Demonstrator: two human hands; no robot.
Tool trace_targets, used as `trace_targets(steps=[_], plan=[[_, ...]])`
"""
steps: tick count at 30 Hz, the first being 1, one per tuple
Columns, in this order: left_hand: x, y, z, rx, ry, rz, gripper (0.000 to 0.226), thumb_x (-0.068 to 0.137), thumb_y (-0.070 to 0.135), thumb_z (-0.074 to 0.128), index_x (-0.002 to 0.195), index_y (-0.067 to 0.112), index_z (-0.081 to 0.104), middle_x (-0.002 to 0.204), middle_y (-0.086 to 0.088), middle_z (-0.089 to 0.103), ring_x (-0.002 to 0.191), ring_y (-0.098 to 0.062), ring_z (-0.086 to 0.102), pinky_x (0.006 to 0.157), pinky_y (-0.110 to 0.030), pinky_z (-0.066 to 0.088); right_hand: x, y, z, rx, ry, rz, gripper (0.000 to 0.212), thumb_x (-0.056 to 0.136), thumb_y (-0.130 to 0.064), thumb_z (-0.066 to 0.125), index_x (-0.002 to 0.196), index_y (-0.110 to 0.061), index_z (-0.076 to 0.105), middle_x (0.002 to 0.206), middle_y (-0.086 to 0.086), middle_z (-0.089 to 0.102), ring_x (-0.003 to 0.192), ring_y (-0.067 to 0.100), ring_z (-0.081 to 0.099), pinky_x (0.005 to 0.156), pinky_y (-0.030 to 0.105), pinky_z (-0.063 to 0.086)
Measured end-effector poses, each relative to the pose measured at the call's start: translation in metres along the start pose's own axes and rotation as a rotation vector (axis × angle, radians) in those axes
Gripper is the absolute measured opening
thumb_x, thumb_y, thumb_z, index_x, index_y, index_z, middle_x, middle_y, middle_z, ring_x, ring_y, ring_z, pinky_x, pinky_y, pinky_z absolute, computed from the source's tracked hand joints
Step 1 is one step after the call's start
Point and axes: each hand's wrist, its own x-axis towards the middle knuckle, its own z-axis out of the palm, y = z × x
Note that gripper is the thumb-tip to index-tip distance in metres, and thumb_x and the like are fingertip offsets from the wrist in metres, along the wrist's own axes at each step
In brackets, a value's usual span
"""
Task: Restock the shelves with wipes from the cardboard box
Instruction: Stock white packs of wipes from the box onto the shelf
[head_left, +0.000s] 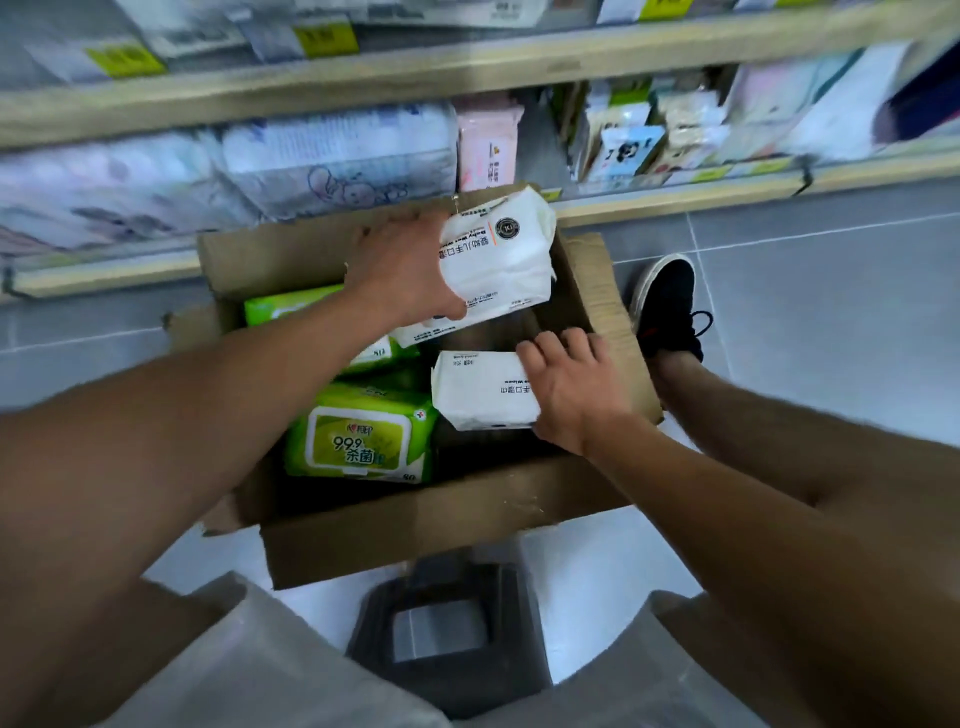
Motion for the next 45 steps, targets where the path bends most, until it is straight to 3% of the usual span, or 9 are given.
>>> trace_targets(steps=[3, 14, 20, 28, 37, 40, 45], plan=[[-0.020, -0.010, -0.037, -0.002, 0.080, -0.031, 0.092, 0.041, 0.046, 0.083, 0.121, 0.019, 0.046, 0.112, -0.012, 0.061, 0.104, -0.035, 0.054, 0.082, -0.040, 0.044, -0.015, -0.003, -0.025, -0.035, 0.061, 0.013, 0.081, 0.069, -0.041, 0.069, 0.137, -0.019, 0.030, 0.128, 0.004, 0.040, 0.116, 0.031, 0.037, 0.100, 0.043, 0.028], [-0.088, -0.063, -0.147, 0.019, 0.337, -0.164, 0.090, 0.037, 0.048, 0.083, 0.115, 0.019, 0.048, 0.109, -0.012, 0.062, 0.103, -0.036, 0.054, 0.084, -0.045, 0.043, -0.027, -0.003, -0.114, -0.041, 0.286, 0.209, 0.082, 0.068, -0.049, 0.071, 0.135, -0.018, 0.034, 0.130, 0.005, 0.043, 0.119, 0.031, 0.036, 0.100, 0.046, 0.032], [-0.104, -0.090, -0.188, 0.006, 0.419, -0.229, 0.087, 0.031, 0.050, 0.080, 0.108, 0.022, 0.053, 0.100, -0.010, 0.063, 0.094, -0.034, 0.057, 0.080, -0.042, 0.048, -0.010, -0.009, -0.165, -0.024, 0.423, 0.263, 0.082, 0.068, -0.051, 0.071, 0.134, -0.018, 0.036, 0.129, 0.006, 0.043, 0.119, 0.032, 0.037, 0.101, 0.046, 0.031], [-0.095, -0.111, -0.222, 0.054, 0.472, -0.240, 0.086, 0.035, 0.053, 0.082, 0.107, 0.019, 0.048, 0.098, -0.009, 0.061, 0.094, -0.033, 0.055, 0.079, -0.042, 0.041, 0.041, 0.003, -0.238, -0.027, 0.628, 0.293, 0.088, 0.064, -0.053, 0.076, 0.134, -0.017, 0.036, 0.131, 0.007, 0.044, 0.118, 0.034, 0.038, 0.099, 0.046, 0.031], [-0.046, -0.123, -0.241, 0.047, 0.475, -0.244, 0.087, 0.038, 0.053, 0.080, 0.113, 0.022, 0.047, 0.104, -0.005, 0.060, 0.097, -0.030, 0.054, 0.080, -0.040, 0.039, 0.124, 0.031, -0.308, -0.001, 0.847, 0.256, 0.087, 0.059, -0.038, 0.082, 0.132, -0.014, 0.043, 0.127, 0.010, 0.048, 0.115, 0.038, 0.040, 0.098, 0.046, 0.031], [-0.030, -0.128, -0.244, 0.040, 0.481, -0.246, 0.087, 0.037, 0.054, 0.078, 0.112, 0.023, 0.047, 0.103, -0.004, 0.060, 0.096, -0.029, 0.053, 0.080, -0.039, 0.040, 0.154, 0.035, -0.314, 0.005, 0.857, 0.222, 0.086, 0.062, -0.032, 0.081, 0.136, -0.015, 0.042, 0.129, 0.009, 0.049, 0.118, 0.038, 0.040, 0.104, 0.047, 0.029], [-0.008, -0.130, -0.243, 0.023, 0.489, -0.250, 0.087, 0.039, 0.052, 0.081, 0.113, 0.021, 0.047, 0.106, -0.005, 0.058, 0.101, -0.030, 0.050, 0.081, -0.040, 0.036, 0.195, 0.028, -0.293, -0.038, 0.783, 0.234, 0.080, 0.079, -0.008, 0.060, 0.148, -0.027, 0.024, 0.150, 0.007, 0.032, 0.134, 0.037, 0.027, 0.115, 0.052, 0.017]])
